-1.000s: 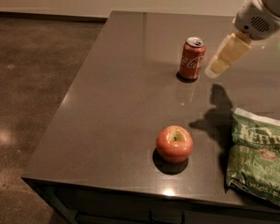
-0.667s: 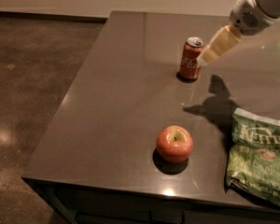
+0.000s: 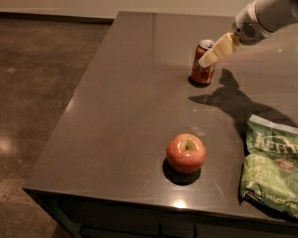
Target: Knock coke can over
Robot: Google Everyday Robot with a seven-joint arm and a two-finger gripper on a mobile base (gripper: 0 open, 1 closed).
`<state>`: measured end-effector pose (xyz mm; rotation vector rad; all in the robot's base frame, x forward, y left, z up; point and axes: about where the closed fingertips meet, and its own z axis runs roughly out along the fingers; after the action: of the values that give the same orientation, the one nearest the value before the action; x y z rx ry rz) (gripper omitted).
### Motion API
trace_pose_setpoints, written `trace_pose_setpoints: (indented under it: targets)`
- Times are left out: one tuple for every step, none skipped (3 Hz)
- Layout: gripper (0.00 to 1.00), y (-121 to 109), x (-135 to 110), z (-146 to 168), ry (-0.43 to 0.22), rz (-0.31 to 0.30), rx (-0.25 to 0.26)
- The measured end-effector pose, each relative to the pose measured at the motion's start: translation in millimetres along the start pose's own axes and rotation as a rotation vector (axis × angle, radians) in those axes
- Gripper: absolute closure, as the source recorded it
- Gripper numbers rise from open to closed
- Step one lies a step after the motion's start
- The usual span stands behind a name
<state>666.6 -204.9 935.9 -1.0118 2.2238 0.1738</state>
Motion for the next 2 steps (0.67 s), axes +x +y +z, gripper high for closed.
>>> trace_pose_setpoints:
  targets:
    - [0.0, -4, 0, 20, -0.016, 0.035, -0.02]
    - [0.0, -1, -4, 33, -0.039, 0.038, -0.045]
